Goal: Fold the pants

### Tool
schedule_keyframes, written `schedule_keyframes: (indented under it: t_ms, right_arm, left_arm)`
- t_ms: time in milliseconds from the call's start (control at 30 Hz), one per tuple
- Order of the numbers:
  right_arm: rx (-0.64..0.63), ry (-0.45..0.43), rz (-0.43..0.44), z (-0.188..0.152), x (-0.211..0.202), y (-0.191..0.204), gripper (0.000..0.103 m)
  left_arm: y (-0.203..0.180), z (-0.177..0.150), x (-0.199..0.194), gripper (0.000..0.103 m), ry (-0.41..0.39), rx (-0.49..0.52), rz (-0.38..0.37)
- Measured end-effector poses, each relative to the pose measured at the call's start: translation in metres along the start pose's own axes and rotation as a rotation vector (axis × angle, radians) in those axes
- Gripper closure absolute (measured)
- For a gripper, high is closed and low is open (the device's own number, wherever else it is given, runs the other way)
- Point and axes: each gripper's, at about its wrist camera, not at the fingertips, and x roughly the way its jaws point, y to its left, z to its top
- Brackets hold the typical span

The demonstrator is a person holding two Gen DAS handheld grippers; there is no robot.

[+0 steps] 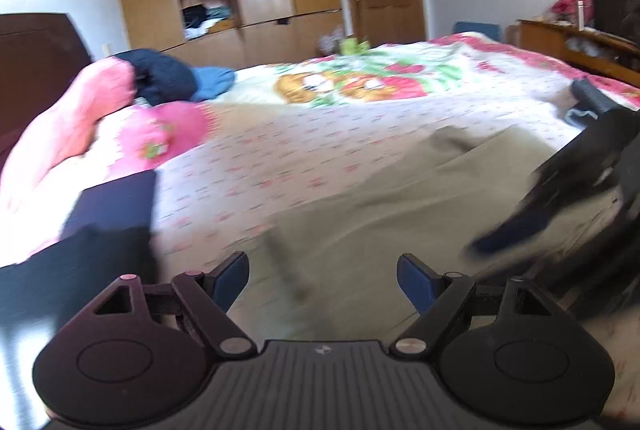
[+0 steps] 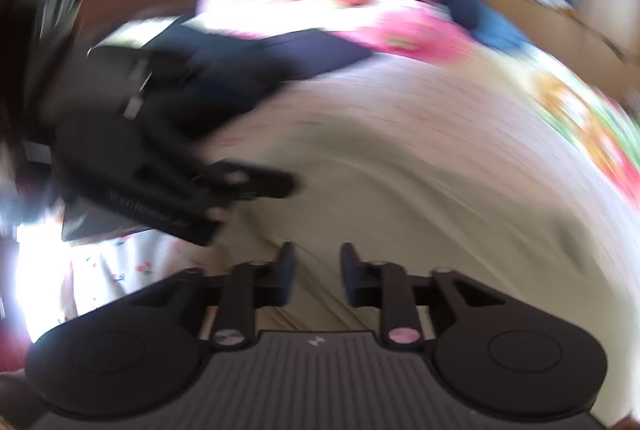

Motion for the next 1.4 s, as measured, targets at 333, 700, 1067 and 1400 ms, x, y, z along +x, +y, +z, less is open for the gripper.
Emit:
schedule_keyframes:
  t_ms: [333, 700, 1067, 1400]
  right_arm:
    - [0.723, -0.019, -0.117, -0.100, -0.041, -0.211, 0.057]
    - [1.089, -0.232, 0.286, -0.142, -0.047, -0.237, 0.100]
    - [1.133, -0.273, 0.116, -0.147, -0.117, -0.277, 0.100]
    - [0.686, -0.163, 0.089, 0.023, -0.078, -0.165, 0.099]
  left_arm:
    - [-0.087, 0.024, 0.075, 0.010, 0.078, 0.081, -0.217]
    - [-0.135, 0.037, 0.097, 0.008, 0.195, 0.116, -0.285]
    - [-0.224, 0.063, 0.111, 0.008, 0.094, 0.103, -0.534]
    - [-0.081, 0.034, 0.029, 0.007, 0.036, -0.039, -0.292]
